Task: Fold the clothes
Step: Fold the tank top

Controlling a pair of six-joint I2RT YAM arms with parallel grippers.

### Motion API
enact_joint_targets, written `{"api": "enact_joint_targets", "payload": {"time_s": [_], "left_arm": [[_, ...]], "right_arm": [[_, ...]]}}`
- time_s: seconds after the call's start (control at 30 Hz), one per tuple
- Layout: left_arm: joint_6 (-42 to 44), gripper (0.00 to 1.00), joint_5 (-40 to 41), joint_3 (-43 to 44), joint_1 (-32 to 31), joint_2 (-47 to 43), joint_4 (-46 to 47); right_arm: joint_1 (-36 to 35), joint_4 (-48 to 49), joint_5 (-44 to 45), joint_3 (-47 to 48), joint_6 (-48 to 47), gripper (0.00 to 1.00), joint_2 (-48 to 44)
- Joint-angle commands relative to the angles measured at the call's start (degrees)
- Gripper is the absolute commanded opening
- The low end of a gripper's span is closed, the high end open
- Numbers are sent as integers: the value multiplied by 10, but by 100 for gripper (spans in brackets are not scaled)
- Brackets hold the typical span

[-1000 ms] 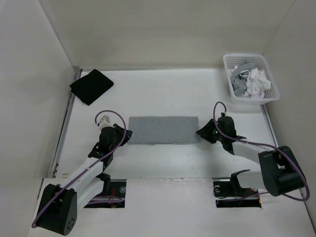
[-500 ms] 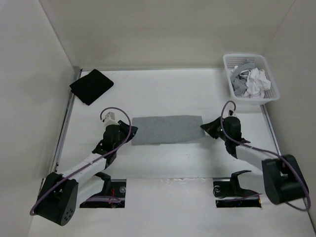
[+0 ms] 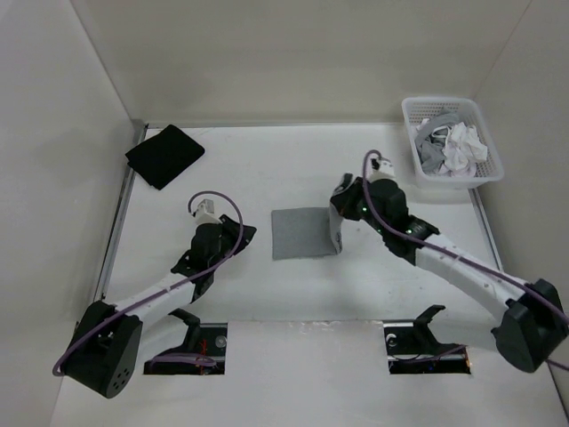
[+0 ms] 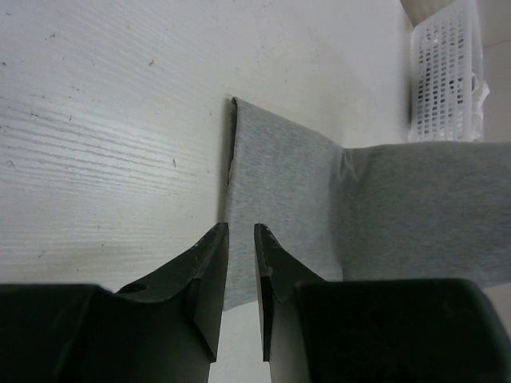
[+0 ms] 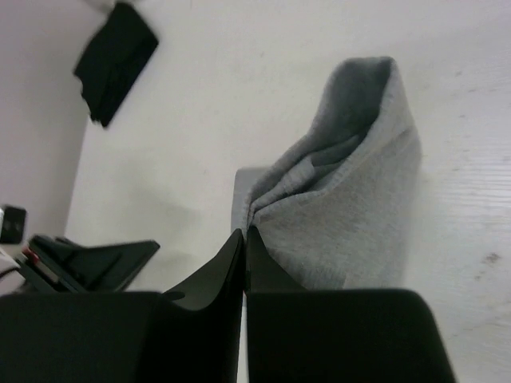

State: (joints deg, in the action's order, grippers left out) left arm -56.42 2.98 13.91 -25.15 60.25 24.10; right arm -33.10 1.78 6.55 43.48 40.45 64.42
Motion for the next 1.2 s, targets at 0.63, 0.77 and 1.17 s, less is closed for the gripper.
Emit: {"api": "enact_joint_targets", "payload": {"time_s": [0.63, 0.77, 1.17], "left_arm": [[3, 19, -11, 24, 33, -85, -13], [3, 19, -3, 39, -1, -28, 19], [95, 32, 61, 49, -2, -9, -98]], "right_arm": [[-239, -104, 131, 247, -43, 40, 277], [-204, -45, 108, 149, -30, 15, 211], [-48, 84, 117, -224, -6, 18, -219]]}}
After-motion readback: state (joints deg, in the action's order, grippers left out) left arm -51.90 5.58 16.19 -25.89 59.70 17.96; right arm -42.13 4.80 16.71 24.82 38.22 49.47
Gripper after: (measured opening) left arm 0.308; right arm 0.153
